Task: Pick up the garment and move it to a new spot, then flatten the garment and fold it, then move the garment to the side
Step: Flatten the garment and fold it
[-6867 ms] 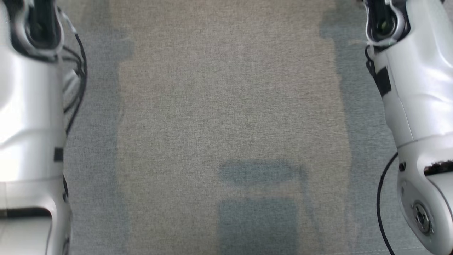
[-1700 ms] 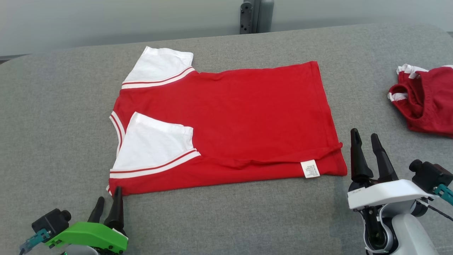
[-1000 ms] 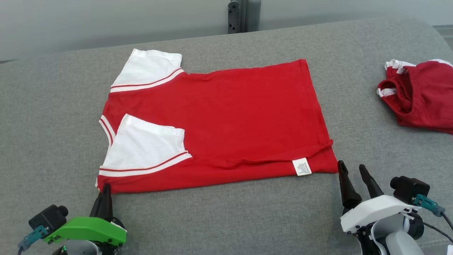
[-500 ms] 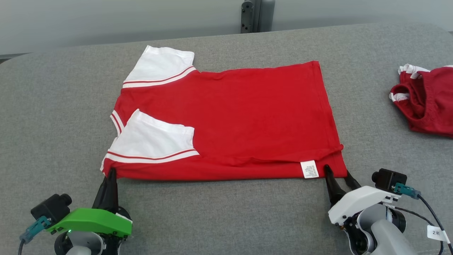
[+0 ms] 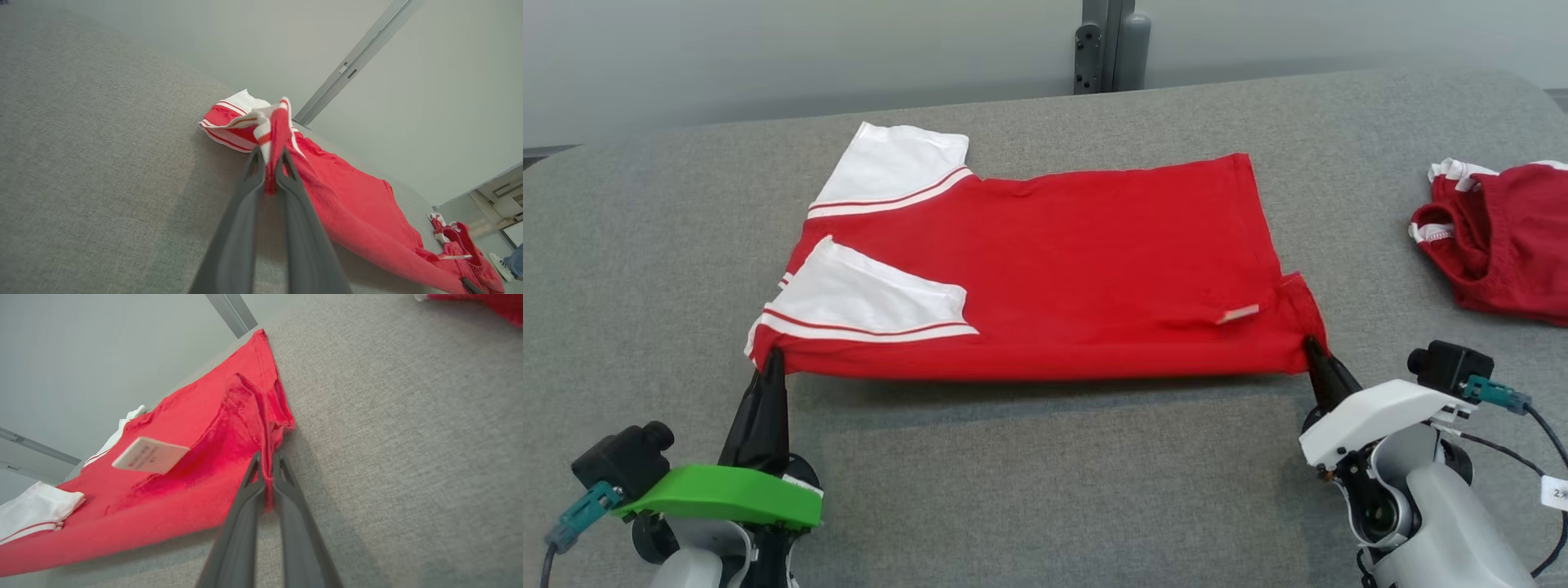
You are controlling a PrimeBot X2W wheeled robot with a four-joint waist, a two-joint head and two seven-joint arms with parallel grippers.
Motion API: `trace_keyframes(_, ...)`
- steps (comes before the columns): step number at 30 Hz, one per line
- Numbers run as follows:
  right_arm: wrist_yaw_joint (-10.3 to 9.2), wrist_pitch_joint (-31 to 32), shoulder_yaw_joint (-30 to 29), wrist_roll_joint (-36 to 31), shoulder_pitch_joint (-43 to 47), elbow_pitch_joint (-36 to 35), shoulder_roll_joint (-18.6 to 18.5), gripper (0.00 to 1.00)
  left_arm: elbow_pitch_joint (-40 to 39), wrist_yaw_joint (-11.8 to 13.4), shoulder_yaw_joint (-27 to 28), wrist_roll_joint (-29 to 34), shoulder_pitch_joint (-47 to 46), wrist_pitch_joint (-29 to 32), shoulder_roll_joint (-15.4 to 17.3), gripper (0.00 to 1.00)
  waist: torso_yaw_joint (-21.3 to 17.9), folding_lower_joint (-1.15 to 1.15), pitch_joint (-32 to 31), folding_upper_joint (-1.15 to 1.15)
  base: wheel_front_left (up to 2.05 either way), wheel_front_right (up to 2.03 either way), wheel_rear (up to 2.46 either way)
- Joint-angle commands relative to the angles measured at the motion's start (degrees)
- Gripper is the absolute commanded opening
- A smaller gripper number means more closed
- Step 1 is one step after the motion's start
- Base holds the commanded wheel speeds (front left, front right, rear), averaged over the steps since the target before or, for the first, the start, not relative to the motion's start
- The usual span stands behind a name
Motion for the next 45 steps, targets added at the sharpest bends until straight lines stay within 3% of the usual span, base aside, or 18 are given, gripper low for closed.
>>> trace_keyframes(1, -0.01, 1.25, -0.28, 0.57, 1.66, -1.85, -0.34, 0.00, -1.41, 0.33, 0.00, 0.15, 0.80, 0.19, 0.67, 0.00, -0.07, 0.00, -0.59, 0.00, 0.00, 0.00, 0.00)
trace_keyframes(12, -0.01, 9.54, -4.76, -2.24, 14.05, -17.67, -0.61, 0.00, -11.34, 3.02, -1.16, -0.56, 12.56, 2.28, 2.52, 0.00, 0.09, 0.00, -0.86, 0.00, 0.00, 0.00, 0.00)
trace_keyframes(20, -0.01, 11.11, -7.55, -2.85, 19.96, -22.28, 0.96, 0.00, -13.65, 4.24, -1.62, -1.90, 19.00, 3.27, 2.61, 0.00, -0.47, 0.00, 0.40, 0.00, 0.00, 0.00, 0.00)
trace_keyframes(21, 0.00, 10.22, -7.20, -2.56, 19.90, -23.07, 1.06, 0.15, -13.39, 4.45, -1.62, -1.98, 19.21, 3.35, 2.62, 0.00, -0.56, 0.00, 0.51, 0.00, 0.00, 0.00, 0.00)
trace_keyframes(22, -0.01, 9.74, -7.44, -2.09, 20.12, -22.98, 1.15, 0.43, -13.13, 4.56, -1.53, -2.06, 19.29, 3.36, 2.60, 0.00, -0.66, 0.00, 0.60, 0.00, 0.00, 0.00, 0.00)
trace_keyframes(23, -0.02, 9.42, -7.46, -2.13, 20.31, -22.81, 1.22, 0.70, -12.93, 4.65, -1.43, -2.02, 19.25, 3.19, 2.61, 0.05, -0.77, 0.00, 0.68, 0.00, 0.00, 0.00, 0.00)
trace_keyframes(24, -0.01, 8.95, -7.64, -2.31, 20.43, -22.67, 1.27, 1.00, -12.68, 4.84, -1.45, -1.84, 19.15, 3.08, 2.64, 0.36, -0.89, 0.00, 0.78, 0.00, 0.00, 0.00, 0.00)
trace_keyframes(25, -0.01, 8.66, -7.89, -2.53, 20.43, -22.40, 1.27, 1.00, -12.41, 4.98, -1.52, -1.66, 19.04, 3.11, 2.67, 1.00, -1.02, 0.00, 0.89, 0.00, 0.00, 0.00, 0.00)
trace_keyframes(31, 0.00, 6.80, -9.28, -4.57, 20.11, -21.66, 1.47, 1.00, -11.81, 6.02, -0.44, -0.85, 18.76, 2.73, 3.59, 1.00, -1.89, 0.00, 2.20, 0.00, 0.00, 0.00, 0.00)
trace_keyframes(36, 0.00, 4.03, -8.81, -6.21, 17.85, -23.56, 1.14, 1.00, -12.27, 6.81, -0.27, 2.04, 14.74, 3.64, 6.65, 1.00, -2.54, 0.00, 3.98, 0.00, 0.00, 0.00, 0.00)
trace_keyframes(45, 0.00, 2.34, -2.81, -8.67, 11.31, -27.50, -1.74, 1.00, -9.76, 5.57, -1.78, 6.69, -6.21, 12.86, 12.97, 1.00, -5.32, 0.00, 9.75, 0.00, 0.00, 0.00, 0.00)
